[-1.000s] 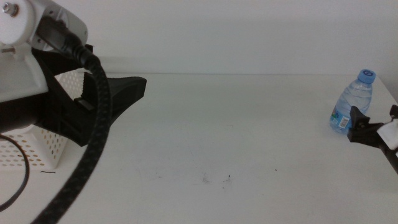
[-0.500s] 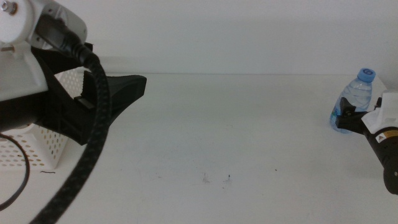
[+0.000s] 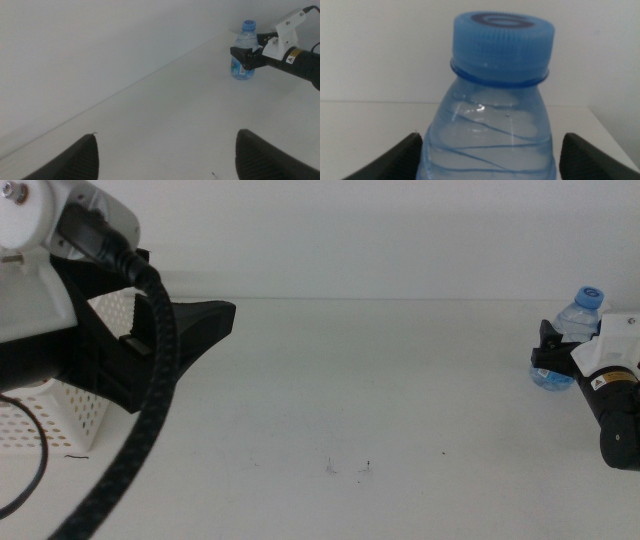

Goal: Use arms to grab the bottles and put them into the dustbin to the left of the table.

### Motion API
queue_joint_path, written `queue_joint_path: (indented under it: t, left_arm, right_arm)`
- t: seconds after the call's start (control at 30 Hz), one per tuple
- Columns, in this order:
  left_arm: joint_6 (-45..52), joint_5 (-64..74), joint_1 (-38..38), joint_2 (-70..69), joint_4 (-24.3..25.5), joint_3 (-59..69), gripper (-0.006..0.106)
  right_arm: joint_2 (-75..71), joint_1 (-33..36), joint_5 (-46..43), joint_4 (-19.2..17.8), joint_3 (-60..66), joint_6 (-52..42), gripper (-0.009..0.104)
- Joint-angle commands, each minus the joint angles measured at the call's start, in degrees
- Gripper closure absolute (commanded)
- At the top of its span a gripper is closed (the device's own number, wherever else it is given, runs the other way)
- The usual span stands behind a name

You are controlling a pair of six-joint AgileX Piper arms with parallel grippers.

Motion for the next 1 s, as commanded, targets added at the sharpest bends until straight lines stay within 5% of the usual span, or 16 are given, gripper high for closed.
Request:
queue_joint_path:
  t: [0.0, 0.13, 0.47, 0.63, 0.97]
  left_arm:
    - [-0.08, -0.77, -0.12, -0.14, -0.29, -0.13, 0.007]
    - [-0.08, -0.77, -0.12, -0.14, -0.29, -0.13, 0.007]
    - [0.45, -0.77, -0.12, -0.14, -0.29, -0.13, 0.007]
    - [1.14, -0.77, -0.12, -0.14, -0.29, -0.13, 0.007]
    - [1.14, -0.77, -0.12, -0.14, -0.29, -0.13, 0.007]
  right_arm:
    - [0.0, -0.21, -0.12, 0.28, -0.24, -1.4, 0.033]
    - [0.0, -0.21, 1.87, -0.63, -0.24, -1.4, 0.095]
    - [-8.66, 8.7, 13.35, -13.17, -5.82, 3.85, 0.097]
    - [-8.47, 17.83, 24.8, -16.6, -16.71, 5.35, 0.097]
    - [4.82, 30.22, 25.29, -18.92, -35.12, 10.31, 0.097]
